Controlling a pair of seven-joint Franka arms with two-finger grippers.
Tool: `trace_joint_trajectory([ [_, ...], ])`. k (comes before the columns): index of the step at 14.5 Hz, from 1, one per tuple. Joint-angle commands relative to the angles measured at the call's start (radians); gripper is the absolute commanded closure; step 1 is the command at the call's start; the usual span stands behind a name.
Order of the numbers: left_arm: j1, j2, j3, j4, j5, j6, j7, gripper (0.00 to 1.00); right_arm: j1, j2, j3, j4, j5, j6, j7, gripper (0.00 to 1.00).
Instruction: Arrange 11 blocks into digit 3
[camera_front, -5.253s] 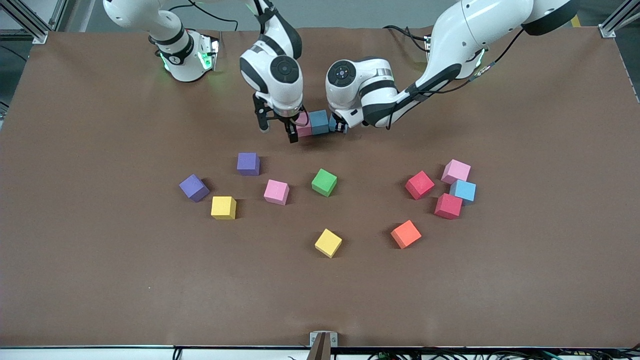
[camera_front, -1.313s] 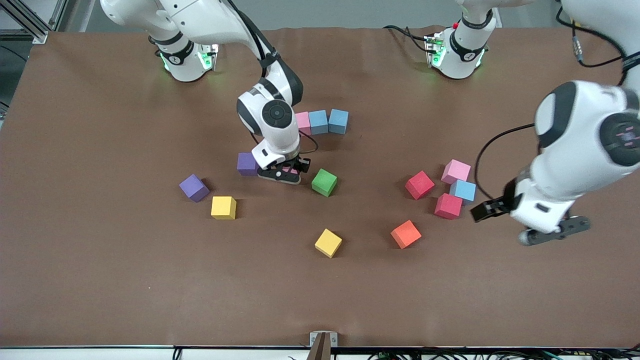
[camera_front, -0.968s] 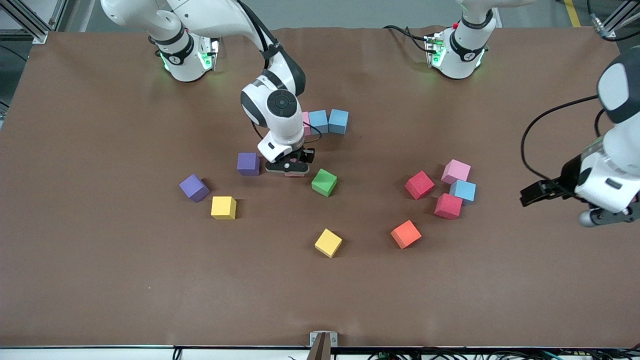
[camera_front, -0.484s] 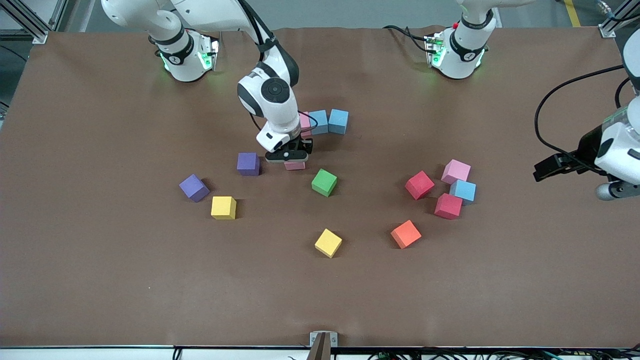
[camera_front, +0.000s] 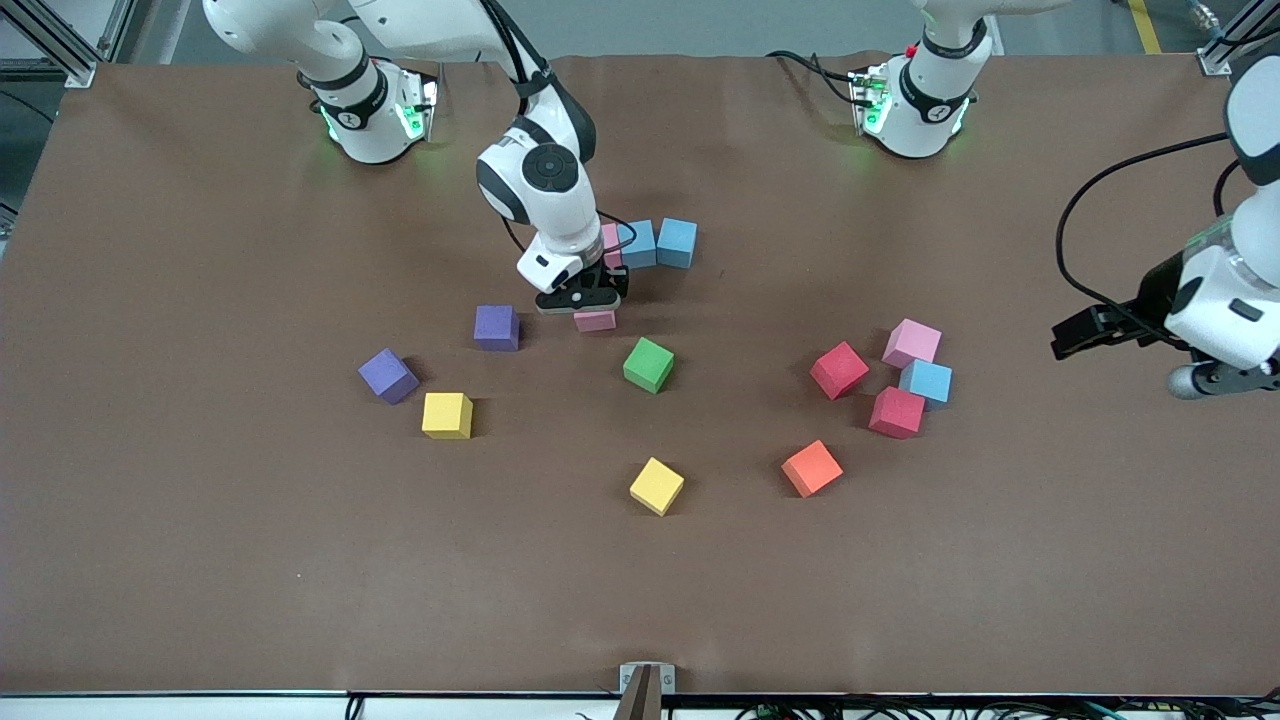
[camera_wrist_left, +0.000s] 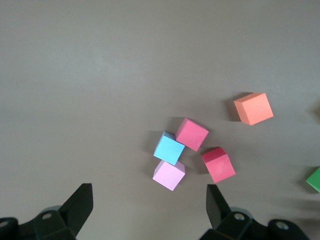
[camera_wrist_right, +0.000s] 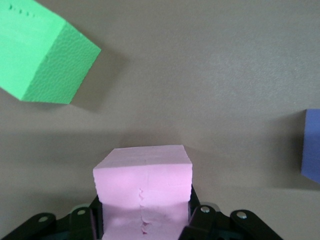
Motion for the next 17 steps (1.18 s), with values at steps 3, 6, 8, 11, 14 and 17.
trace_joint_trajectory([
  [3,-0.004,-0.002,-0.009,-0.004,-0.016,-0.007,0.016,0.0,0.007,-0.03,0.025,-0.057,0.017,0.01,-0.004,0.99],
  [6,0.005,-0.001,-0.017,-0.01,-0.017,-0.017,-0.013,0.0,0.007,-0.028,0.031,-0.057,0.02,0.005,0.0,0.99],
  [8,0.006,-0.001,-0.017,-0.01,-0.017,-0.017,-0.02,0.0,0.007,-0.025,0.031,-0.057,0.02,0.004,0.013,0.99],
  [11,0.003,0.033,-0.015,-0.007,-0.052,0.0,-0.026,0.0,0.007,-0.021,0.031,-0.052,0.02,-0.001,0.042,0.99],
  [14,0.002,0.057,-0.015,-0.007,-0.057,0.009,-0.027,0.0,0.01,-0.018,0.031,-0.037,0.02,-0.05,0.056,0.99],
  [17,-0.004,0.099,-0.013,-0.007,-0.057,0.038,-0.052,0.0,0.015,-0.018,0.031,0.01,0.02,-0.151,0.06,0.99],
])
